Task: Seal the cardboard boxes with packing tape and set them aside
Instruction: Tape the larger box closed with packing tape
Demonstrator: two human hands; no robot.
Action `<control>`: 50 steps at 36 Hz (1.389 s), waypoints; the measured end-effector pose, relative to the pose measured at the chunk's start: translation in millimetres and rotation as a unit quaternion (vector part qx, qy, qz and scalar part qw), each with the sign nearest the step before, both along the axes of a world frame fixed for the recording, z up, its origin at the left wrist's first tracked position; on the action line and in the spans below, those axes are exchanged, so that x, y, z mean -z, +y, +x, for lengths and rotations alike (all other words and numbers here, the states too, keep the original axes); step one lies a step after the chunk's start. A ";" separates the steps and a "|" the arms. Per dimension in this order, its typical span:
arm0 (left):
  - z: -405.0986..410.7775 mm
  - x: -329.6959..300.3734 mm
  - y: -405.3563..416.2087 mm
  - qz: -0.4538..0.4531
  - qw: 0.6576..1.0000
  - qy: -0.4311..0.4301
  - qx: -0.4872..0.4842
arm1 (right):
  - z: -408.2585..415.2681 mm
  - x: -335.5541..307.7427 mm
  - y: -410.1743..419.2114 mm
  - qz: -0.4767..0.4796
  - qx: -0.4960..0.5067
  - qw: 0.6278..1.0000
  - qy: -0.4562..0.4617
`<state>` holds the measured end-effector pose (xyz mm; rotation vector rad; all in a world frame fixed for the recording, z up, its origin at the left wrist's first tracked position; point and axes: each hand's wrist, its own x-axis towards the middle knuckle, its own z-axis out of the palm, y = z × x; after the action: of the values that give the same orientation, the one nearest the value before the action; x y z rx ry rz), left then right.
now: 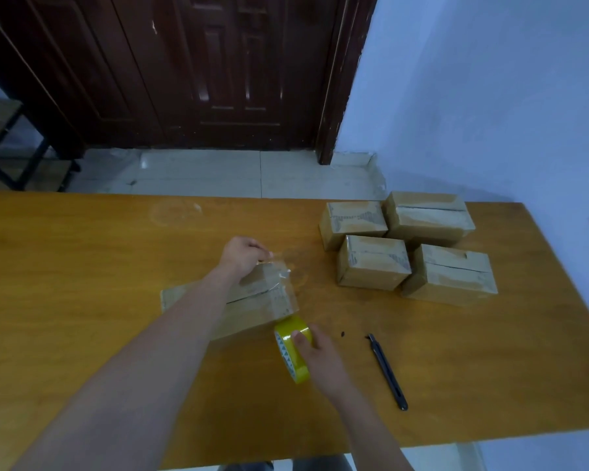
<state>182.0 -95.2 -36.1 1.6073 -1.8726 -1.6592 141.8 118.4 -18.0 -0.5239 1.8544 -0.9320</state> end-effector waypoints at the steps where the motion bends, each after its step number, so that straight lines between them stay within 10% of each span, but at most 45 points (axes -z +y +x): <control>1: -0.9 1.2 -0.9 -0.001 1.000 -0.011 0.002 | -2.8 4.3 1.0 0.005 -0.003 1.000 0.000; 18: -6.7 4.1 -5.2 0.004 0.964 -0.237 0.124 | -23.1 22.7 9.4 -0.022 -0.055 0.996 -0.070; 29: 11.1 10.6 65.9 -0.501 0.854 -0.139 0.004 | -19.5 39.4 7.1 -0.061 -0.056 0.994 -0.069; 50: 62.5 38.7 146.4 -0.471 0.817 -0.234 0.238 | -15.9 73.0 28.0 0.020 -0.158 0.976 0.145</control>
<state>244.6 51.2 -74.8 1.1653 -2.8192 -0.1608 125.9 146.5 -91.0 -0.9409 1.9655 -0.6274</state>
